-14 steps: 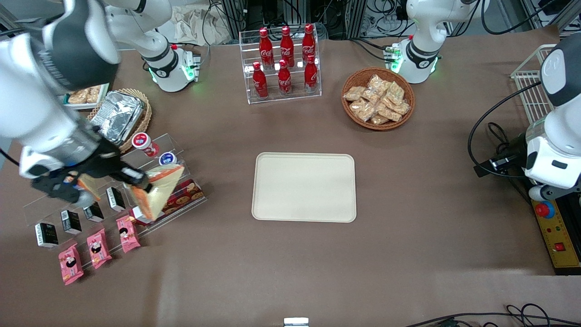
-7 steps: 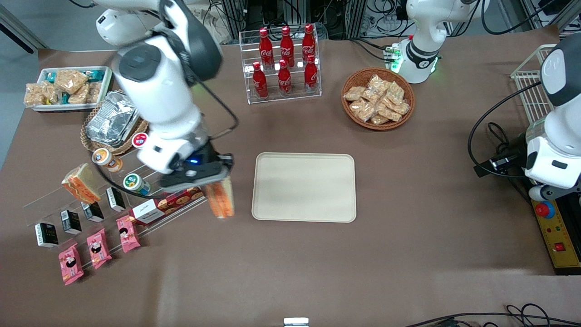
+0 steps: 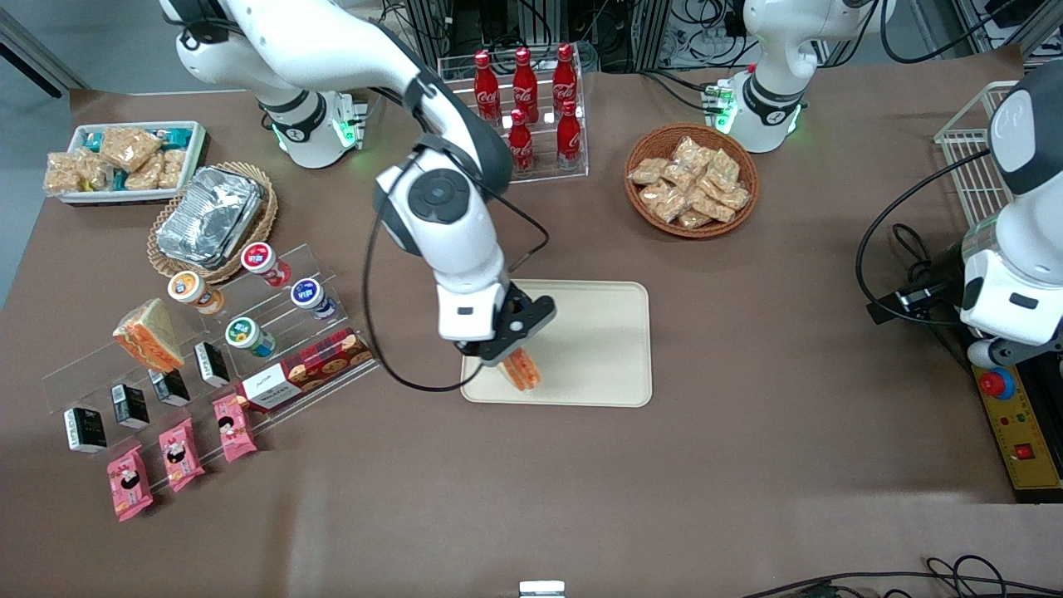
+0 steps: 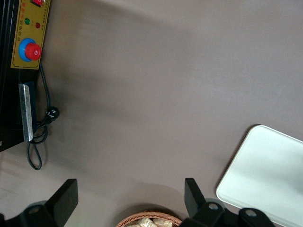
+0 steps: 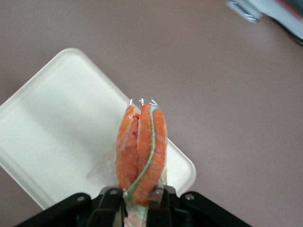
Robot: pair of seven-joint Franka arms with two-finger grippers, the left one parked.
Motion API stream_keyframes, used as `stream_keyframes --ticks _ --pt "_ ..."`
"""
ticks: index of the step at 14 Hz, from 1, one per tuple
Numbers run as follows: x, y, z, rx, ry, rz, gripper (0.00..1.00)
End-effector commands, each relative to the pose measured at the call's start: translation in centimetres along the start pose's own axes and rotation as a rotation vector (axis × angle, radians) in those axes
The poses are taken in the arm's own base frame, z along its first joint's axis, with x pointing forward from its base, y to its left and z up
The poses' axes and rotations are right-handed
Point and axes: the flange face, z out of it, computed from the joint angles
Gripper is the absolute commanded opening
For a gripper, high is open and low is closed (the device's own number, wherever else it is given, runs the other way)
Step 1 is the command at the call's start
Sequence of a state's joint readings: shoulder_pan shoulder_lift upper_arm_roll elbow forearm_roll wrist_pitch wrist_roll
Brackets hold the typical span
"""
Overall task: Place sandwich on tray
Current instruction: 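Lower the sandwich onto the white tray and open the right gripper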
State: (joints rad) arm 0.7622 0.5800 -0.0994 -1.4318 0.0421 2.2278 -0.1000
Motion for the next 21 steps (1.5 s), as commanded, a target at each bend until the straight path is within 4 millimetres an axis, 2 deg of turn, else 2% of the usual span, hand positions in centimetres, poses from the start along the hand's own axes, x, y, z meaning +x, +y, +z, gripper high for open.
stream_keyframes --ticks 1,3,4,6,10,14,16,17,18,19,21 --pt "0.6 -1.8 2.6 0.012 0.020 -0.157 0.00" --pt "0.4 -2.8 4.9 0.022 0.018 -0.300 0.00" --pt "0.3 -2.8 5.5 0.023 0.015 -0.330 0.00" --pt "0.1 -4.3 7.6 0.021 0.014 -0.377 0.00" --pt "-0.7 -4.4 11.5 0.021 -0.006 -0.470 0.00" --pt "-0.8 -4.3 12.0 0.015 -0.009 -0.488 0.00" --pt "-0.8 -4.2 11.8 0.017 -0.010 -0.484 0.06" --pt "-0.7 -4.1 11.4 0.022 -0.007 -0.475 0.18" --pt "-0.4 -4.3 10.5 0.022 0.003 -0.470 0.49" --pt "-0.3 -4.3 10.0 0.022 0.011 -0.468 0.99" --pt "0.3 -3.3 7.8 0.019 0.036 -0.433 1.00"
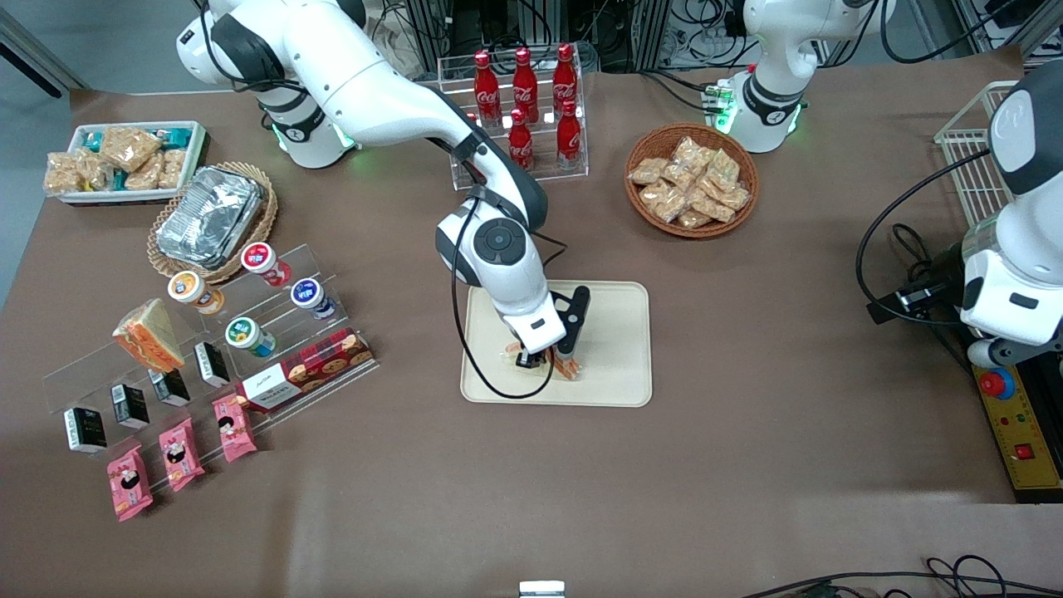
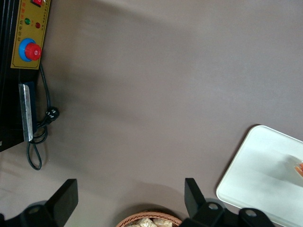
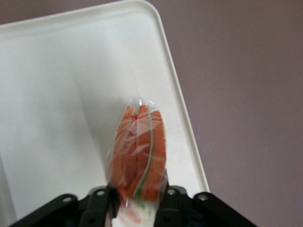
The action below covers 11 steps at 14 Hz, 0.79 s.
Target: Place sandwich on tray
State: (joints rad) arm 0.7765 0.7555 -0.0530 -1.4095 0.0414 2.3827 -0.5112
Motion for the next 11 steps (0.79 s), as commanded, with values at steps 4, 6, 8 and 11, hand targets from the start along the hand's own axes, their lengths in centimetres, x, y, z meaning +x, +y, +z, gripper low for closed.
stream_keyframes --ticks 4,6,8,11 --pt "-1.0 4.2 -7.6 0.060 0.076 0.215 1.00" --pt "-2.3 5.5 -9.6 0.060 0.060 0.332 1.00" --pt "-3.8 7.4 -12.2 0.036 0.067 0.445 1.00" --pt "-8.4 11.8 -16.7 0.011 0.015 0.534 1.00"
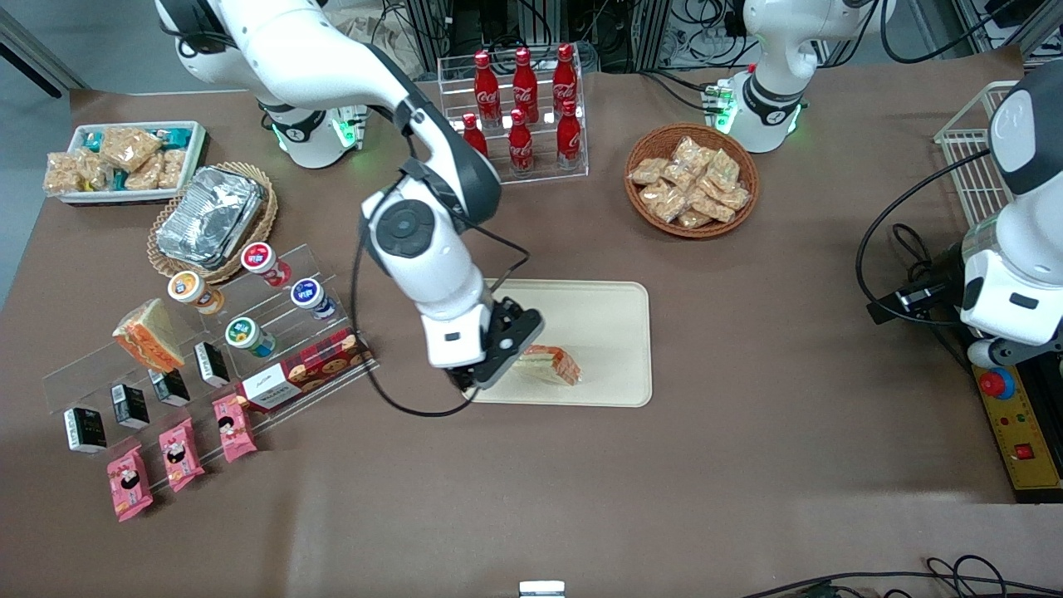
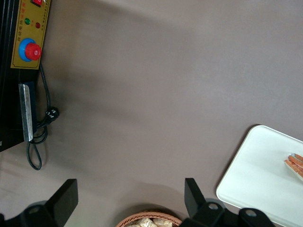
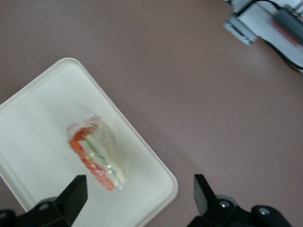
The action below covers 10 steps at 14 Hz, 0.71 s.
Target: Place sandwich on tray
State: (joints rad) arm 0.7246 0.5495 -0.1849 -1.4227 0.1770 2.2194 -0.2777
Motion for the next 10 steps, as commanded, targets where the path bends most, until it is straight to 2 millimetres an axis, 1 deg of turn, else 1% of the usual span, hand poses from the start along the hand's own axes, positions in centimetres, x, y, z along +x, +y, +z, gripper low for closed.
stream_keyframes --ticks 1,3,5,6,7,10 --pt "-3.0 5.3 -5.4 0.001 -0.059 0.112 1.00" --pt "-5.2 9.8 -9.7 -0.006 -0.084 0.202 1.00" --pt "-8.1 14.3 -13.4 -0.004 -0.120 0.285 1.00" --pt "-10.2 17.2 -14.8 -0.003 -0.147 0.338 1.00" --pt "-11.9 19.6 -15.8 -0.003 -0.162 0.384 1.00" --pt "-15.9 24.0 -18.8 0.004 -0.188 0.512 1.00"
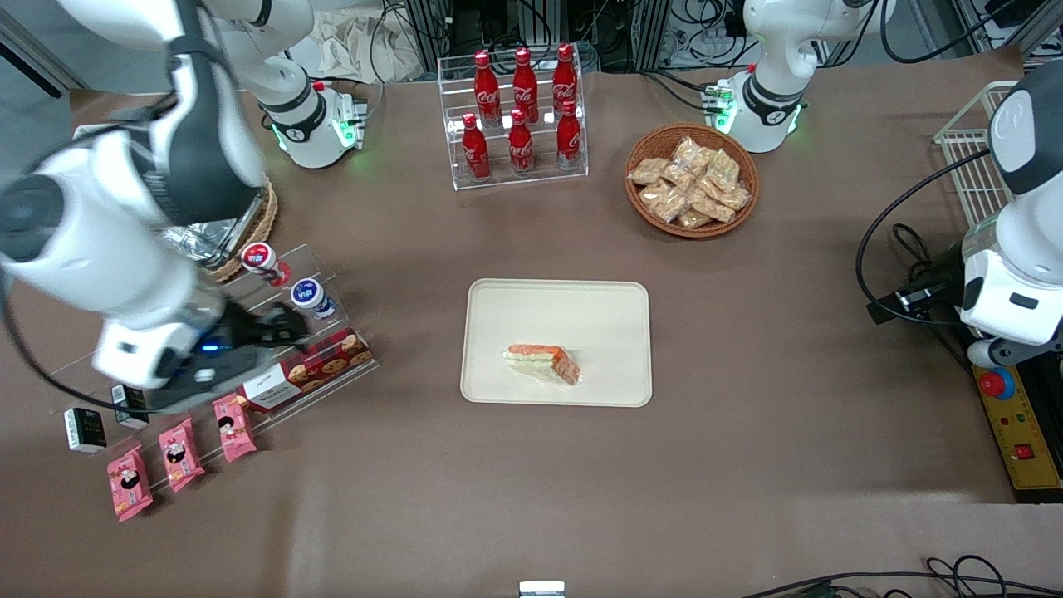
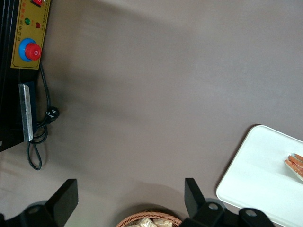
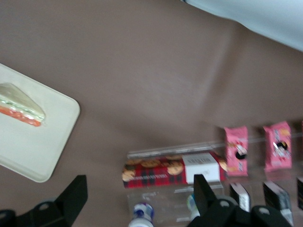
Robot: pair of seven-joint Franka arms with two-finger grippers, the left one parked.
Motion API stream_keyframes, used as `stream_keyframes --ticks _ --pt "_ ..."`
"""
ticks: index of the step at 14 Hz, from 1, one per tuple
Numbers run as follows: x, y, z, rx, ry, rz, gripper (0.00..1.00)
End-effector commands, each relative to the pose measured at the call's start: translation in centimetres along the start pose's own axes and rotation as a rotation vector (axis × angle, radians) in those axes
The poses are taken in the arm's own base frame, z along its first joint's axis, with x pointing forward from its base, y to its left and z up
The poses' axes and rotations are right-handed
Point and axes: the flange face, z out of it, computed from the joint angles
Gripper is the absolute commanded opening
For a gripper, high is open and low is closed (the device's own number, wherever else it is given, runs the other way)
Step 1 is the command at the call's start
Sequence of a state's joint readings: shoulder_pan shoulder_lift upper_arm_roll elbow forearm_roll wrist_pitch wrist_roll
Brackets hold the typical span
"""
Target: Place sandwich on tray
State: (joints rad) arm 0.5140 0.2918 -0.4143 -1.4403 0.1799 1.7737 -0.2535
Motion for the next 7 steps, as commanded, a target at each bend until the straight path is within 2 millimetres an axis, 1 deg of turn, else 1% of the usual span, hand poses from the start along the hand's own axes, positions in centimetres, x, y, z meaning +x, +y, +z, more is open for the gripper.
stream_keyframes --ticks 1,4,6,7 --pt "-2.5 3.3 -1.7 0.040 -0.035 0.160 1.00" --pt "-4.8 6.0 -3.6 0.056 -0.074 0.372 1.00" --pt "-6.4 8.1 -4.7 0.069 -0.091 0.454 1.00" --pt "-6.9 8.9 -4.7 0.070 -0.109 0.468 1.00"
